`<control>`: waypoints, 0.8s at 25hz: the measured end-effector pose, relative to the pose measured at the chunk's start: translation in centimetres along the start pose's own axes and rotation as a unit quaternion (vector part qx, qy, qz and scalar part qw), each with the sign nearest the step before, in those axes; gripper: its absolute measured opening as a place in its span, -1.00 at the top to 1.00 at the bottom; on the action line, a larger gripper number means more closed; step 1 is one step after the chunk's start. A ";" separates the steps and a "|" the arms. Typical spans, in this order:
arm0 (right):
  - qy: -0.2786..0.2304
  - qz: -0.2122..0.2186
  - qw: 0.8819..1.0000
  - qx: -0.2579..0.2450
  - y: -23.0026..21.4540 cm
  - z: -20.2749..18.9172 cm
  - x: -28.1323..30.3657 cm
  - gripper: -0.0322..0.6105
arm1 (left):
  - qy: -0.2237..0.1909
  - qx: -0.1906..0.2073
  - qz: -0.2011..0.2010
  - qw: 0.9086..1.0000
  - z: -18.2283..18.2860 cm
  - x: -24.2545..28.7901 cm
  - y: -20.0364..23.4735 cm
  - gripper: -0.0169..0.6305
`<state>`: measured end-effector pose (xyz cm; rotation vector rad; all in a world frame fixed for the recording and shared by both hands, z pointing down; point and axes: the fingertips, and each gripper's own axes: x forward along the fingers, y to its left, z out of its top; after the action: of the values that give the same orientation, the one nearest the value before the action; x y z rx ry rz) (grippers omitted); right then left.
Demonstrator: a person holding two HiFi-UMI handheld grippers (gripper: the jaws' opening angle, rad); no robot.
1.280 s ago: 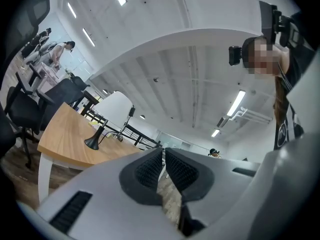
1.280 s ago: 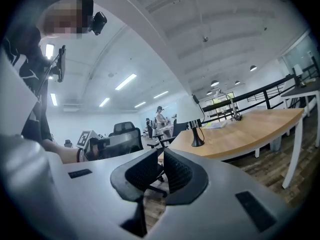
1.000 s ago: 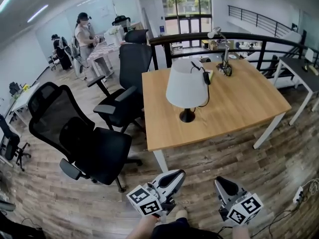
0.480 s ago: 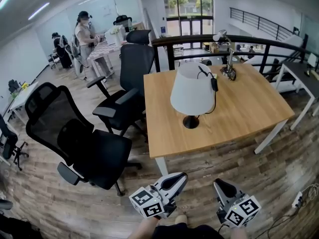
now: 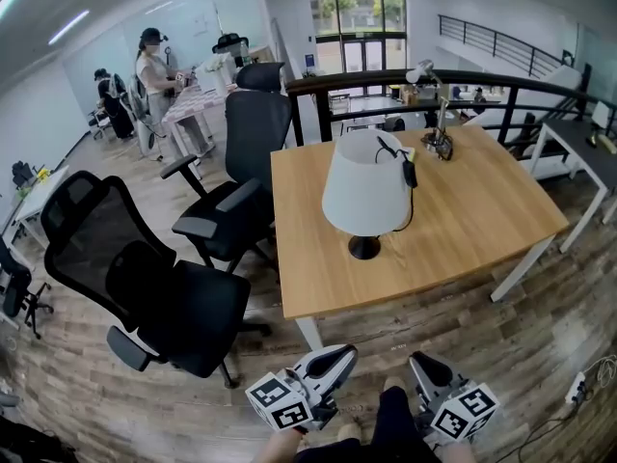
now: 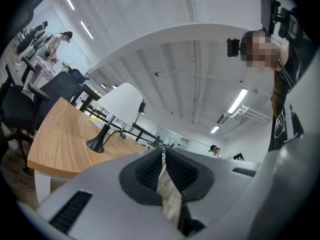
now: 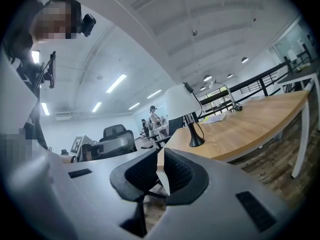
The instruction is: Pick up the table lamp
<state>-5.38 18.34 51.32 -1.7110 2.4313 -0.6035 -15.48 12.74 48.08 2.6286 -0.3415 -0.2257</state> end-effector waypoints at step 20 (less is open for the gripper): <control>0.046 0.075 0.996 0.006 -8.9 4.5 10.9 0.72 | -0.028 -0.010 0.064 0.997 3.8 8.5 8.5 0.87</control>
<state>-0.07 4.59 52.02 -1.5109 2.5826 -0.6914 -9.91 1.48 48.03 2.5720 -0.5225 -0.2574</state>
